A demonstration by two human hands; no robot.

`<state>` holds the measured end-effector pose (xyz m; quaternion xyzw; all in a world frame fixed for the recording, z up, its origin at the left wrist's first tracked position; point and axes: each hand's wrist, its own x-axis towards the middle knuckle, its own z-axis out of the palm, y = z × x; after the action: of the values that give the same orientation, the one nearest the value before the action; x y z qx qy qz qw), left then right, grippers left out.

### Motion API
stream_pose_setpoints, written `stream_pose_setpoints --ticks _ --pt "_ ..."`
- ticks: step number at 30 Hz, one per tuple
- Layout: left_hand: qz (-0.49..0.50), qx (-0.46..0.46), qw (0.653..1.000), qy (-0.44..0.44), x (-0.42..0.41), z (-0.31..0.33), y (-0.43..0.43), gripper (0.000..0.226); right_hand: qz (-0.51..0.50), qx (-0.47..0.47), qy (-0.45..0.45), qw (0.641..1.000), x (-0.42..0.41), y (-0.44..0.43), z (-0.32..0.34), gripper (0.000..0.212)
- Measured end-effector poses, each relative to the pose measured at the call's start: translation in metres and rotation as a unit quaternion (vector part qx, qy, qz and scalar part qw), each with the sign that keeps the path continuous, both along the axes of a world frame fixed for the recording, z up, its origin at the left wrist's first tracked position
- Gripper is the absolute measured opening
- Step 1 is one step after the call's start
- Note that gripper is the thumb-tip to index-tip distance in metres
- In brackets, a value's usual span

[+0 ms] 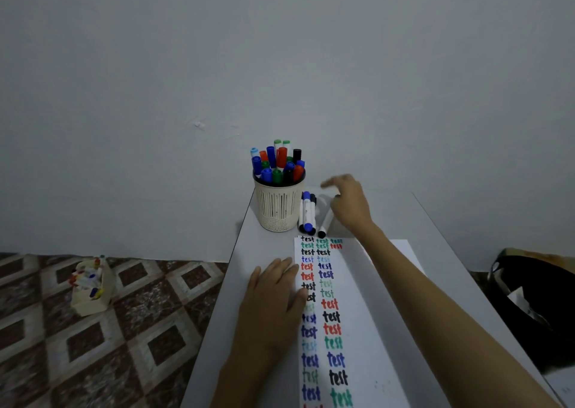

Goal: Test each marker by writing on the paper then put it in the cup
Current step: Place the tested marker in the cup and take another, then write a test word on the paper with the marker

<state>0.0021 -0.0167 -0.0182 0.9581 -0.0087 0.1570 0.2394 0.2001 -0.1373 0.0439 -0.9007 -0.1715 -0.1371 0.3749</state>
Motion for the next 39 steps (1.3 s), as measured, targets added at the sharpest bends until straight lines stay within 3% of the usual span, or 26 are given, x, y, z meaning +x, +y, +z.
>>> stream_pose_setpoints --ticks 2,3,9,12,15,18,22,24,27,34,39 --pt "0.002 -0.008 1.0 -0.01 0.001 -0.001 0.001 0.052 -0.001 -0.154 0.02 0.988 -0.001 -0.012 -0.022 0.037" --pt "0.003 -0.01 1.0 -0.01 0.001 -0.001 0.001 0.051 0.009 -0.187 -0.002 0.982 -0.002 -0.016 -0.03 0.032" --pt "0.001 -0.009 1.0 -0.016 0.002 -0.002 0.001 0.05 0.033 -0.191 -0.141 0.971 -0.017 -0.026 -0.036 0.018" --pt "0.001 -0.01 1.0 -0.018 0.002 -0.002 0.001 0.051 0.018 -0.102 -0.158 0.982 -0.029 -0.028 -0.032 0.027" --pt "-0.001 -0.035 0.998 -0.042 0.0 -0.002 0.0 0.054 0.045 0.133 -0.077 0.987 -0.051 -0.026 -0.023 0.014" --pt "0.008 -0.119 0.99 -0.072 -0.002 0.004 -0.003 0.063 0.104 0.315 0.034 0.943 -0.085 -0.023 -0.014 0.022" --pt "-0.018 -0.136 0.984 -0.116 -0.003 0.008 -0.006 0.069 0.242 0.427 0.197 0.849 -0.127 -0.019 -0.021 0.023" --pt "-0.067 -0.116 0.982 -0.134 -0.004 0.013 -0.01 0.054 0.271 0.447 0.253 0.814 -0.137 -0.017 -0.029 0.021" --pt "-0.12 -0.068 0.977 -0.164 -0.006 0.014 -0.011 0.061 0.257 0.425 0.257 0.829 -0.139 -0.018 -0.032 0.025" --pt "-0.119 -0.147 0.978 -0.093 -0.008 0.009 -0.009 0.031 0.291 0.417 0.271 0.818 -0.138 -0.022 -0.027 0.024" --pt "-0.147 -0.172 0.97 -0.088 -0.013 0.015 -0.01 0.031 0.34 0.403 0.295 0.797 -0.138 -0.028 -0.018 0.027"
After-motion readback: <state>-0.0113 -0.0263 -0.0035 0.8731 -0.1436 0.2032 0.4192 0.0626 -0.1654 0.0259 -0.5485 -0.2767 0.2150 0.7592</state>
